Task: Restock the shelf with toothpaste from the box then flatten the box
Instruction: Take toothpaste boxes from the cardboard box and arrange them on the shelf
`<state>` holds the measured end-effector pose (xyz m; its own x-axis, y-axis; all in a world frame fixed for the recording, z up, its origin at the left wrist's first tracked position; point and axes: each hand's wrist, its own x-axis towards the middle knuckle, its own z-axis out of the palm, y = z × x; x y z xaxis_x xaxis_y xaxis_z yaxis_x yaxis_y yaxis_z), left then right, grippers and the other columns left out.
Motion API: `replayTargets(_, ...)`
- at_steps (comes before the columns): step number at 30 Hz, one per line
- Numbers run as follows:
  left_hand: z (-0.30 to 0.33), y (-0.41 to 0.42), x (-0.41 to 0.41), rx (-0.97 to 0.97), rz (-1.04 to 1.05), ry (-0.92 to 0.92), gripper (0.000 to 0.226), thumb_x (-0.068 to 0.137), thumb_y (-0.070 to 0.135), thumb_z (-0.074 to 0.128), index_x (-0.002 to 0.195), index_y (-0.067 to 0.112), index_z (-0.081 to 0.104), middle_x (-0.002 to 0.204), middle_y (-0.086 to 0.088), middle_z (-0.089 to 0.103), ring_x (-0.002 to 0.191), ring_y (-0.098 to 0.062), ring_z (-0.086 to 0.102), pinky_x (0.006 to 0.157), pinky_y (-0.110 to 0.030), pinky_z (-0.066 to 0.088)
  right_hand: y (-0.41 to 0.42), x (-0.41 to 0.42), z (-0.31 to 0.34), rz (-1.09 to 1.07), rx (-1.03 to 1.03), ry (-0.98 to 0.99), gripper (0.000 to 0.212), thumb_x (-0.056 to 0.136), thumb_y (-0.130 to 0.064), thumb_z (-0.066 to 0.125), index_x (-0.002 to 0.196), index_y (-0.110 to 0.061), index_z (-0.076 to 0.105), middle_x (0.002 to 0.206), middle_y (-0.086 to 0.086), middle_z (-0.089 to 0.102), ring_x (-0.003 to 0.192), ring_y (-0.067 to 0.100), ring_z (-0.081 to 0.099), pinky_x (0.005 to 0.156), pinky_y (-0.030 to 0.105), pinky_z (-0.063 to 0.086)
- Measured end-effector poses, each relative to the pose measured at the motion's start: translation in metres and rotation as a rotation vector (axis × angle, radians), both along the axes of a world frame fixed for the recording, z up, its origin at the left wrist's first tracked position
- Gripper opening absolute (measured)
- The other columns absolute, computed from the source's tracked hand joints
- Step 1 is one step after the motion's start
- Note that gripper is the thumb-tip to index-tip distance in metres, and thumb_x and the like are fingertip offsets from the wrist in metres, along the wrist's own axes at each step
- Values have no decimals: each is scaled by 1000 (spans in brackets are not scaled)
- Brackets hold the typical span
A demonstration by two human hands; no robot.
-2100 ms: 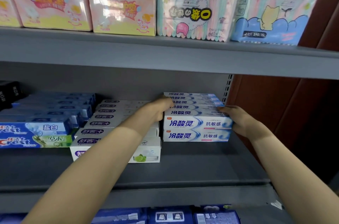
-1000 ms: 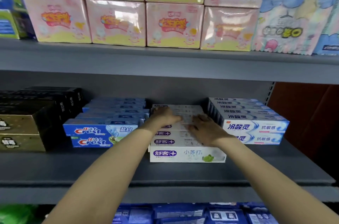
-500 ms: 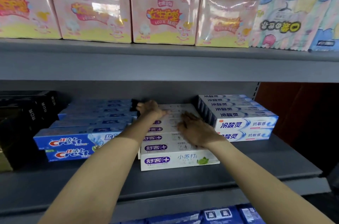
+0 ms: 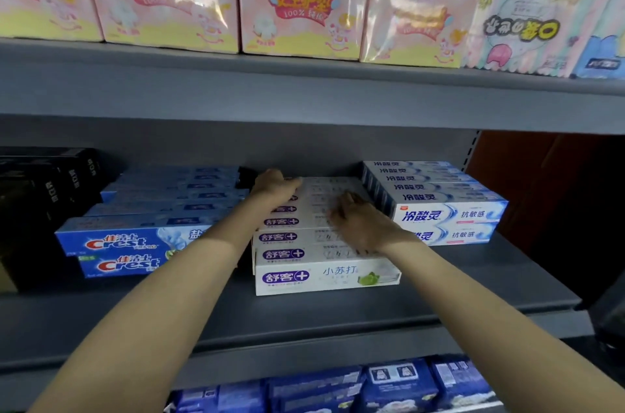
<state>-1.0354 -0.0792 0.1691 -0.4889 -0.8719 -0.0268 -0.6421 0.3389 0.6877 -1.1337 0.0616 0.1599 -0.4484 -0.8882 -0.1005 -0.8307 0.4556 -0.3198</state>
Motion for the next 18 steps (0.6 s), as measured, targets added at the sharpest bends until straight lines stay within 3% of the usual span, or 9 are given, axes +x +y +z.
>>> replayTargets(3,2,12,5,-71,-27,-8,44,98,34,45,116,-4,57,123,-19,58,112,-32,56,85,-31,45,5,-2,2,11,-54,-28,39,101,-19,35,131,5,35,130,24,50,116,35,53,78,30,38)
replayTargets(5,-2,18,7,-127,-65,-69,39,95,32,49,111,-2,60,119,-18,61,110,-32,58,85,-32,46,12,-2,-3,61,-70,10,42,101,-26,34,136,-3,35,138,19,47,116,35,54,88,33,43)
replayTargets(8,-14,22,8,-143,-101,-153,46,88,39,57,121,6,56,129,-16,55,115,-33,54,96,-40,47,22,5,-9,122,-35,16,51,101,-43,27,144,-16,31,156,7,22,141,28,29,115,38,25)
replayTargets(12,-18,31,9,-164,-55,-150,51,86,42,61,124,8,53,137,-19,44,125,-35,43,103,-43,41,26,11,-3,121,-6,53,55,102,-44,18,149,-17,20,160,1,8,147,20,12,118,36,15)
replayTargets(15,-17,32,13,-139,-65,-33,43,83,34,67,115,7,58,129,-17,53,120,-33,48,100,-42,45,28,12,-3,123,5,75,58,101,-46,16,151,-17,13,160,0,3,147,16,4,119,34,10)
replayTargets(18,-17,33,23,-125,-89,47,31,83,22,66,109,5,61,120,-15,59,116,-30,52,96,-40,47,30,10,-3,119,1,73,56,101,-45,18,150,-16,18,160,0,6,147,16,5,117,32,11)
